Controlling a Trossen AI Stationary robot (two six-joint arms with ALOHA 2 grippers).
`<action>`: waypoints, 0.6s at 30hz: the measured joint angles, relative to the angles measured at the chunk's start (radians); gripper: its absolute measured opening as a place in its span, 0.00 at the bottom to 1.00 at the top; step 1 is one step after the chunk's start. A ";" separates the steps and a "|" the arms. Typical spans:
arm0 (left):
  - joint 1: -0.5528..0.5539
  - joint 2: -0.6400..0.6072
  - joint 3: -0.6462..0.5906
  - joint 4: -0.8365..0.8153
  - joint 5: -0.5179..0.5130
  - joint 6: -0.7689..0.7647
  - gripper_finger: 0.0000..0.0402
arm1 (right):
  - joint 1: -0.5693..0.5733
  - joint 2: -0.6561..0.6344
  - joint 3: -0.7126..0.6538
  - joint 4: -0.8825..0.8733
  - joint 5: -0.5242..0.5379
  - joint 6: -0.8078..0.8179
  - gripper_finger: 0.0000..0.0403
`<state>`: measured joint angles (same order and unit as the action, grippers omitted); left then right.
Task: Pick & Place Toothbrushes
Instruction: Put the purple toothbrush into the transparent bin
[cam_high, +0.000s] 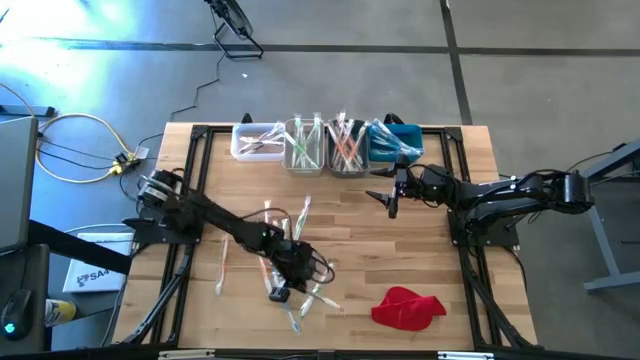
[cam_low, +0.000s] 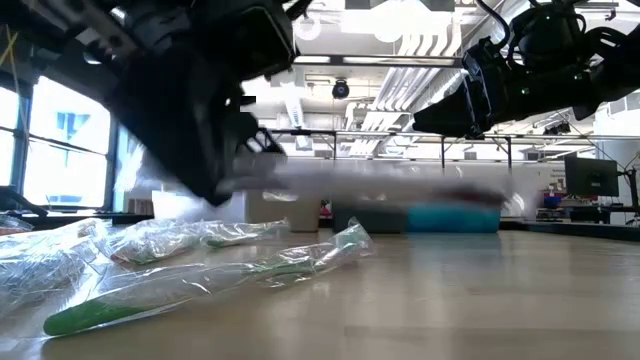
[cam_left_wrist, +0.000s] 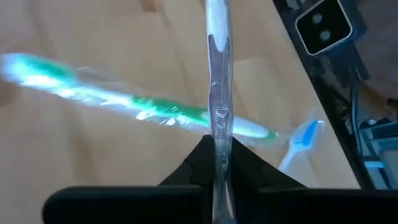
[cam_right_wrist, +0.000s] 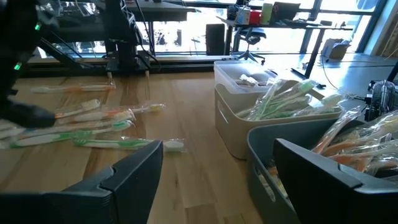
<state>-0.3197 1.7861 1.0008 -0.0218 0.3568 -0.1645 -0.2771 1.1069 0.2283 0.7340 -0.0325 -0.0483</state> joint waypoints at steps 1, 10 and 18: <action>0.009 -0.025 0.000 -0.030 -0.001 0.001 0.04 | 0.000 0.000 0.000 0.000 0.000 0.000 0.74; 0.117 -0.261 0.000 -0.218 -0.011 0.029 0.04 | 0.000 0.000 0.000 -0.005 0.000 0.000 0.74; 0.229 -0.457 -0.001 -0.359 -0.150 0.033 0.04 | 0.000 0.000 -0.001 -0.006 0.001 0.000 0.74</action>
<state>-0.0903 1.3288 1.0002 -0.3808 0.2071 -0.1319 -0.2771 1.1072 0.2276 0.7280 -0.0319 -0.0486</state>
